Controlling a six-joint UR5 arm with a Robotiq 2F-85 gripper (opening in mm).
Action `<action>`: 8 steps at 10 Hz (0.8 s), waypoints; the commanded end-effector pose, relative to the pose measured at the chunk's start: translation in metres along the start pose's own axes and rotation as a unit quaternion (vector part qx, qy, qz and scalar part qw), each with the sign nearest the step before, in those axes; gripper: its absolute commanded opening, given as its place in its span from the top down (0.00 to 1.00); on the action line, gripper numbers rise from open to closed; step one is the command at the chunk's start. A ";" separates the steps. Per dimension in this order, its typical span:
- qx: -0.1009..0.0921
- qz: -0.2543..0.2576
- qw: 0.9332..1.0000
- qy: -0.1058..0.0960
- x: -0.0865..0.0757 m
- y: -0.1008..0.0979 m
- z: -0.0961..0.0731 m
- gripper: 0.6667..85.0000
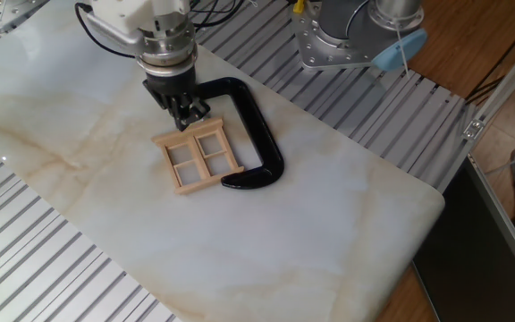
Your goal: Open a sliding window
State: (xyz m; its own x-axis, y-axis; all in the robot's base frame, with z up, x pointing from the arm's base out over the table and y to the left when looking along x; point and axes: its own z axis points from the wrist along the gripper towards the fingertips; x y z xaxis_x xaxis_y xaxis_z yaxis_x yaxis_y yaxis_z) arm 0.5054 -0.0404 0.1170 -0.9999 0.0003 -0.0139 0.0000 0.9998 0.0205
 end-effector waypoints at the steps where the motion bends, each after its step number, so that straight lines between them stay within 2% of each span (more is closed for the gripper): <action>1: -0.010 0.019 1.000 0.002 0.001 0.005 -0.001 1.00; 2: -0.010 0.015 1.000 -0.016 -0.008 0.005 -0.002 1.00; 3: -0.020 0.015 0.999 -0.032 -0.017 0.009 -0.002 1.00; 6: -0.017 0.010 0.999 -0.037 -0.019 0.008 -0.002 1.00; 8: -0.021 0.011 0.999 -0.045 -0.030 0.009 0.011 1.00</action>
State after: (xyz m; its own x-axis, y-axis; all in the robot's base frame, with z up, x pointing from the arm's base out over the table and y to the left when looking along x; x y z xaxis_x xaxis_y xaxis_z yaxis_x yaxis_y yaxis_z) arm 0.5244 -0.0346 0.1140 -0.9968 0.0191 -0.0773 0.0157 0.9989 0.0436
